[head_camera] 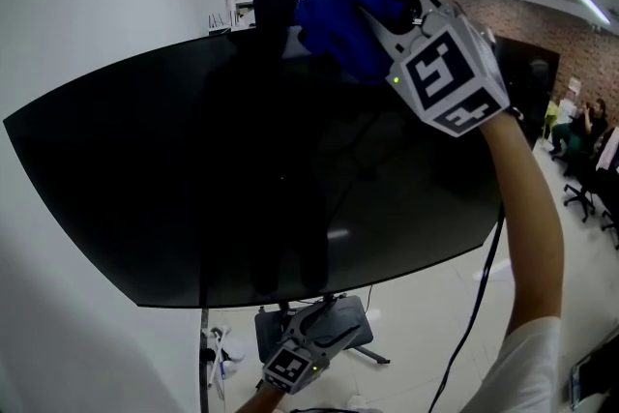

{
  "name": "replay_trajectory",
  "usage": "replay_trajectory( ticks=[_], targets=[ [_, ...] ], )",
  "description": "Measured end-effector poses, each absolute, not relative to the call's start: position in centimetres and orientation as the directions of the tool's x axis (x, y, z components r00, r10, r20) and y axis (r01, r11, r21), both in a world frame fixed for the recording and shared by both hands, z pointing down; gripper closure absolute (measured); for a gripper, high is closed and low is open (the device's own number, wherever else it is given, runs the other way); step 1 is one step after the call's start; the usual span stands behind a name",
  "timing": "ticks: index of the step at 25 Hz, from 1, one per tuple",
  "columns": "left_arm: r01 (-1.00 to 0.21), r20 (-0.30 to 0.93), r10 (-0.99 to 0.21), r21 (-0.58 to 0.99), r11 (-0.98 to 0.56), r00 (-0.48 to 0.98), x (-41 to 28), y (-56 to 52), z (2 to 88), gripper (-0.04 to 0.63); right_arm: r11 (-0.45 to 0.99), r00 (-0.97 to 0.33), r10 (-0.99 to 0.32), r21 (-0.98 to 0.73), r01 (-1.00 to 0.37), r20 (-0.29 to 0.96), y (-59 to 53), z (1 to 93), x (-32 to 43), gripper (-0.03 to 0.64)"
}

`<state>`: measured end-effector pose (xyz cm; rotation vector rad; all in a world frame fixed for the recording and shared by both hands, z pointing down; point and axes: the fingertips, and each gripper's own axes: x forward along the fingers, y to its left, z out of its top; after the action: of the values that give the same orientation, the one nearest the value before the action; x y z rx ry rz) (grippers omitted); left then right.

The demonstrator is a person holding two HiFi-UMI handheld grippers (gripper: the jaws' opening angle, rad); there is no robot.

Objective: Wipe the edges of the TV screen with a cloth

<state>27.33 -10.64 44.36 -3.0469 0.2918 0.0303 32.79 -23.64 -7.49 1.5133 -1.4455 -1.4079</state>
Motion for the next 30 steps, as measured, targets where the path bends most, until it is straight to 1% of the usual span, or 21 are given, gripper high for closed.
replay_trajectory(
  ticks=[4, 8, 13, 25, 30],
  targets=[
    [-0.151, -0.032, -0.149, -0.069, -0.986, 0.988, 29.8, -9.7, 44.1, 0.279, -0.243, -0.100, -0.954, 0.922, -0.300, -0.284, -22.6, -7.5, 36.9, 0.540],
    [-0.125, -0.027, -0.123, -0.048, -0.991, 0.992, 31.9, -8.9, 43.9, 0.279, -0.237, -0.049, -0.963, 0.923, -0.305, -0.263, -21.9, -7.4, 40.3, 0.540],
    [-0.088, -0.028, -0.087, -0.038, -0.995, 0.996, 34.8, -7.4, 43.8, 0.279, -0.274, 0.006, -0.959, 0.923, -0.269, -0.283, -20.4, -7.5, 44.8, 0.540],
    [-0.012, -0.044, -0.010, -0.039, -0.999, 0.999, 39.7, -6.2, 43.8, 0.279, -0.292, 0.122, -0.956, 0.908, -0.299, -0.267, -18.6, -7.5, 53.9, 0.540],
    [-0.002, -0.050, 0.000, -0.036, -0.999, 0.999, 40.8, -5.8, 44.0, 0.279, -0.307, 0.165, -0.950, 0.896, -0.320, -0.266, -17.8, -7.7, 57.3, 0.540]
  ],
)
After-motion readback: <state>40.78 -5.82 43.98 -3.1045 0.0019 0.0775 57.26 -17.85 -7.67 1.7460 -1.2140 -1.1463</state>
